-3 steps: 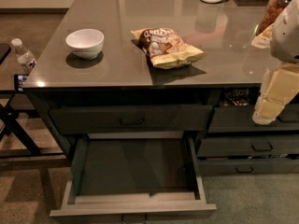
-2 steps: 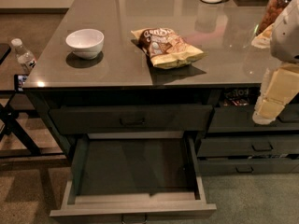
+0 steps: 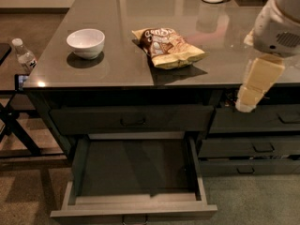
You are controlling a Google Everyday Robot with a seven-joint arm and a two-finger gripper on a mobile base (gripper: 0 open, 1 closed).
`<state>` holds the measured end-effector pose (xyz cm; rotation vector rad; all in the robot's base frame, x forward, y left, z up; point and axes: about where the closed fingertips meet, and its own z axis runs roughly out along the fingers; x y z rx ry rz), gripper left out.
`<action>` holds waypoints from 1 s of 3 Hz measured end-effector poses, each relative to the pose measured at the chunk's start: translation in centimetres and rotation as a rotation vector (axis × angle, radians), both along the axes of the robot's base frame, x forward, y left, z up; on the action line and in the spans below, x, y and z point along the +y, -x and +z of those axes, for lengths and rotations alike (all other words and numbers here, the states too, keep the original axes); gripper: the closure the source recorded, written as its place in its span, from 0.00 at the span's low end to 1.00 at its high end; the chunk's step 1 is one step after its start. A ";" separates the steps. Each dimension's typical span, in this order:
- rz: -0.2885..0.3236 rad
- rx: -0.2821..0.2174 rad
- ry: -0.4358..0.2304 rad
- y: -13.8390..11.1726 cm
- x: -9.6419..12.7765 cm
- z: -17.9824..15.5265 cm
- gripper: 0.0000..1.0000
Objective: Place brown chip bag into middle drawer
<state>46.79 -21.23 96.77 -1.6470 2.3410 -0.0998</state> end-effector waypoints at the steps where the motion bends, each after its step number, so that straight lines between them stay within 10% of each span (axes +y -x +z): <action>1: -0.052 0.067 0.002 -2.9 0.1 -1.4 0.00; 3: -0.054 0.035 -0.022 -3.9 0.7 -1.3 0.00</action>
Offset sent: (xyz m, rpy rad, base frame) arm 0.0246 0.0005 -0.0117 -0.0027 0.0570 -0.0443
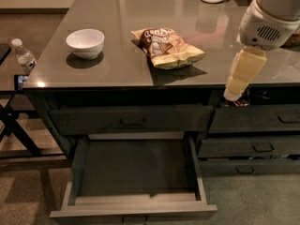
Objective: Place brown chip bag into middle drawer
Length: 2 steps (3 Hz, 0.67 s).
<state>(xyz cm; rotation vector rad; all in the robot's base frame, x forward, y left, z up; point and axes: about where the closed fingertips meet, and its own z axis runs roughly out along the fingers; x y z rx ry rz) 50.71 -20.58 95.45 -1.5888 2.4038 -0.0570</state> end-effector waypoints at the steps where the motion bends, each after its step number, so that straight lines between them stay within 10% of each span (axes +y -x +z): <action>1: -0.084 0.018 -0.067 -3.1 0.9 -0.7 0.00; 2: -0.200 0.064 -0.120 -7.2 1.2 -1.6 0.00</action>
Offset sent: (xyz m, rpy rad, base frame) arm 0.1194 0.0105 -0.0213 0.1759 0.1468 -0.3459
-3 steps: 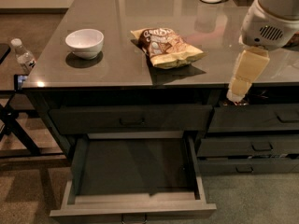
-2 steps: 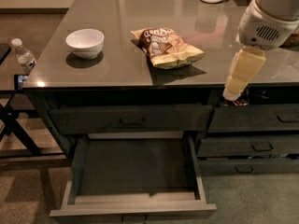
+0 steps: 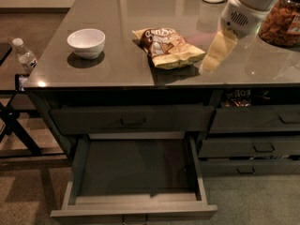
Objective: Place brown chip bag into middle drawer
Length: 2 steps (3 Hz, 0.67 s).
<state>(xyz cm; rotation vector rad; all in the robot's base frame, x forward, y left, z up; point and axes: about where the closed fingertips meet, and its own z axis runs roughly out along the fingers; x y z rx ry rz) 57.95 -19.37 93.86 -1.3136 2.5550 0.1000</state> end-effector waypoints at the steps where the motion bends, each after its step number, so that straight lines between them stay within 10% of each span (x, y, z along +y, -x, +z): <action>1: -0.040 0.033 -0.041 -3.0 0.3 -0.4 0.00; 2: -0.044 -0.008 -0.053 -4.0 0.2 0.2 0.00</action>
Offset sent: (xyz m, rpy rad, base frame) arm 0.0207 0.0013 -0.0032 0.0351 0.0231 -0.0298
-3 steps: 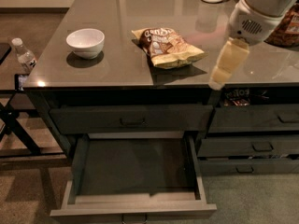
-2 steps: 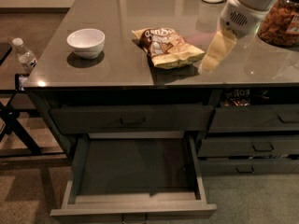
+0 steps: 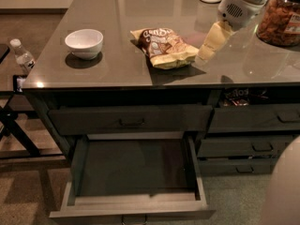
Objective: Place brown chip bag into middle drawer
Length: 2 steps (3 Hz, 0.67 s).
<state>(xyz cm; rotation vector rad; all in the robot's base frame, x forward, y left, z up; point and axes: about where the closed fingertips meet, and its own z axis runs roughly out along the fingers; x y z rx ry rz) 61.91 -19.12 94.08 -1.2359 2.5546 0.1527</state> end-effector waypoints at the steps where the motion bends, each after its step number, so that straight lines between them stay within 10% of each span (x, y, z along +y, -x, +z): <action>1: -0.041 -0.011 -0.030 -1.3 1.4 -0.2 0.00; 2: -0.081 0.005 -0.021 -4.8 4.9 0.0 0.00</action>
Offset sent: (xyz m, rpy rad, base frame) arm 0.0467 0.0509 0.0120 0.0085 0.0272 -0.1064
